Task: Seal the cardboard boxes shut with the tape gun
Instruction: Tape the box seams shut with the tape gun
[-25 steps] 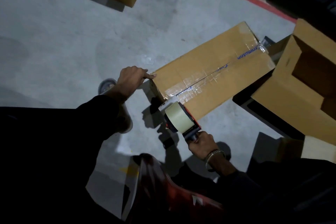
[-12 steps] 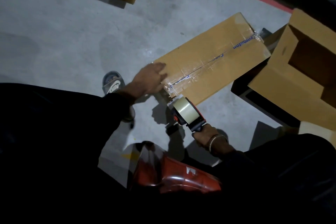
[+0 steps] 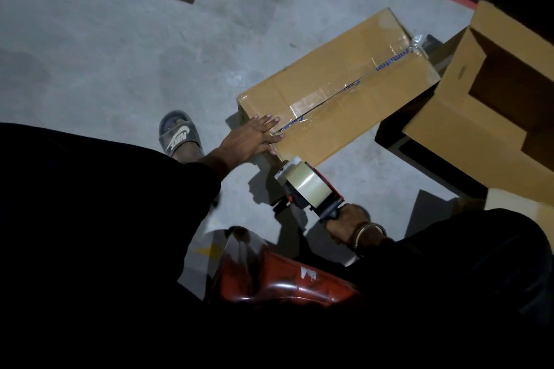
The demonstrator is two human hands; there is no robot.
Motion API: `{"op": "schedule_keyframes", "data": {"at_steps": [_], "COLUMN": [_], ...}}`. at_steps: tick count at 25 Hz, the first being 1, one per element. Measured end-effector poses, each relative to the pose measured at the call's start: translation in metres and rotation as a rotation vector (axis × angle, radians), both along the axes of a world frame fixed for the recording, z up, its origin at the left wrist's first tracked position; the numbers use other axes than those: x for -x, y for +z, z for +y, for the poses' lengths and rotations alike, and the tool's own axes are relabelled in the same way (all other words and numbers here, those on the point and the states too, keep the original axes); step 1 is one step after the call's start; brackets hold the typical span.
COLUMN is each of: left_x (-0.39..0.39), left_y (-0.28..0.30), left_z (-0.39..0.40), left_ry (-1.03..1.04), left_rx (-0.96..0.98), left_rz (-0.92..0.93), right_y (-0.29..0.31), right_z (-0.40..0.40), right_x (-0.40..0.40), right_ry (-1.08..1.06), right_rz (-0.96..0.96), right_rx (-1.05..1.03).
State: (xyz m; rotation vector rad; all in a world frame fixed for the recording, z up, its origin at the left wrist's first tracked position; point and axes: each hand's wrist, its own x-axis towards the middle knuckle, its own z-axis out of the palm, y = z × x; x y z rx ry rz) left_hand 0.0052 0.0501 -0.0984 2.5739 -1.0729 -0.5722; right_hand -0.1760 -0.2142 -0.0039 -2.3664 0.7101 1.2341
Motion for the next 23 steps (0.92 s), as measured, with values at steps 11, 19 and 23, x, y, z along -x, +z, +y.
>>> {"op": "schedule_keyframes", "data": {"at_steps": [11,19,23], "left_x": [-0.002,0.003,0.002], "left_y": [-0.007,-0.006,-0.009], "left_z": [0.007,0.001,0.0], "left_ry": [0.043,0.072,0.061], "left_rx": [0.116,0.119,0.112], "left_rz": [0.077,0.059,0.048], "right_y": [-0.023,-0.035,-0.028], "right_z": [-0.006,0.033,0.046], "right_x": [0.017,0.006,0.003], "right_ry": [-0.188,-0.52,-0.758], "right_rz": [-0.019,0.162,0.332], "right_rx": [-0.032,-0.194,-0.393]}}
